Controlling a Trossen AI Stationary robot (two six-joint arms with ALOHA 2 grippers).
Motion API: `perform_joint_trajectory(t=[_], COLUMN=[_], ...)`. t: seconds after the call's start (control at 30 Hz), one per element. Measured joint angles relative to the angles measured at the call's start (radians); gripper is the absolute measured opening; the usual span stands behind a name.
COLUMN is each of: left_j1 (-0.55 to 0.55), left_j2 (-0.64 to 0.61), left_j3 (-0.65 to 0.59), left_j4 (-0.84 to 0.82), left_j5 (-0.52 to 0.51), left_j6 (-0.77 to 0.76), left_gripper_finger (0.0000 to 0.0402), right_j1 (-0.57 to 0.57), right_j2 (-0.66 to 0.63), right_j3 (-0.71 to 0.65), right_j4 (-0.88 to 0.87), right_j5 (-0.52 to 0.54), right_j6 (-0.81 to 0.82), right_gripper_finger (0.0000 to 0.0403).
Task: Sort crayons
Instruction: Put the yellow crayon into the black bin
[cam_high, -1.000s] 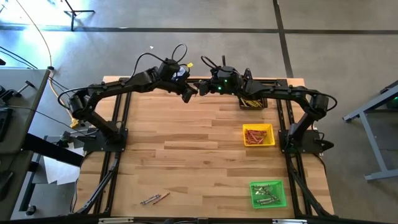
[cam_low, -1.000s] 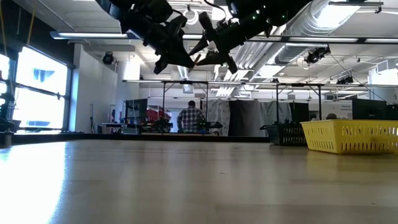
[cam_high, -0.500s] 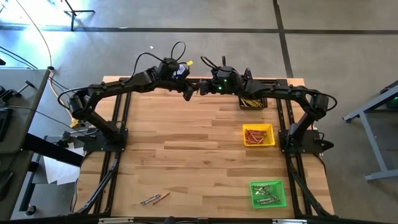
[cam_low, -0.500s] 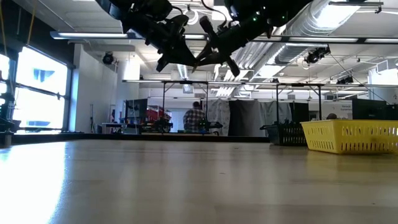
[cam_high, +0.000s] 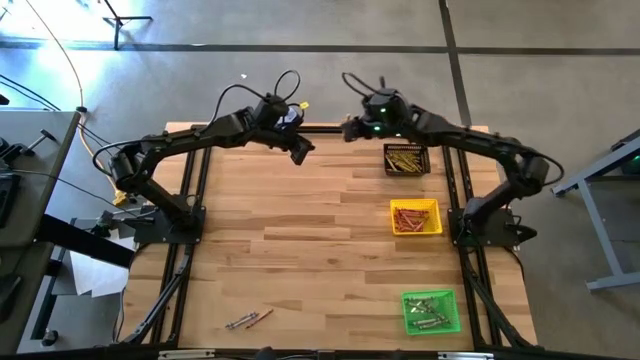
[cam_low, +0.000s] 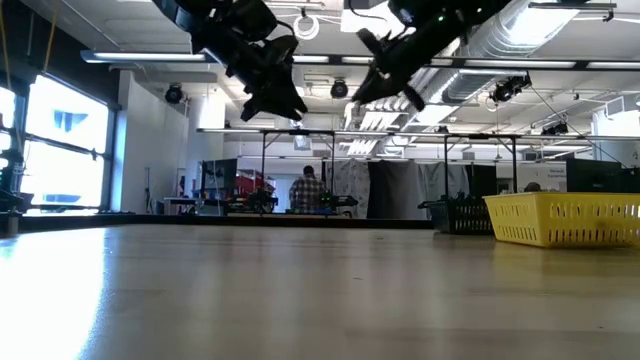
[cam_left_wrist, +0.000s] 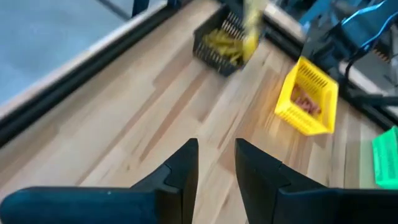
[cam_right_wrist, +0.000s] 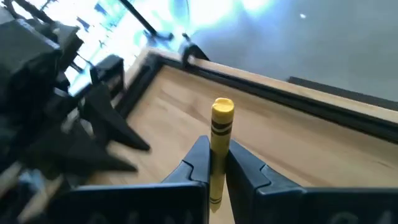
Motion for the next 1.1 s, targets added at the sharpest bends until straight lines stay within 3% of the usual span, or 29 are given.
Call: perform_joint_trajectory(t=[0.27,0.47,0.63,0.83,1.1], left_j1=[0.008,0.008,0.008,-0.007,-0.037], left_j2=[0.0,0.0,0.0,0.0,0.0], left_j3=[0.0,0.0,0.0,0.0,0.0], left_j4=[-0.077,-0.07,-0.065,-0.067,-0.07], left_j5=[-0.014,-0.014,-0.026,-0.029,-0.028], left_j6=[0.024,0.025,0.024,-0.018,-0.02], left_gripper_finger=[0.009,0.009,0.009,0.009,0.009], right_j1=[-0.012,0.002,-0.066,-0.163,-0.188], right_j2=[-0.143,-0.15,-0.141,-0.097,0.031], right_j3=[0.001,0.0,0.0,0.0,0.0], right_j4=[-0.543,-0.937,-0.93,-0.906,-0.8], right_j5=[0.005,0.21,0.338,0.31,0.318], right_j6=[-0.091,-0.144,-0.258,-0.491,-0.991], right_gripper_finger=[0.0012,0.0012,0.0012,0.0012,0.0012])
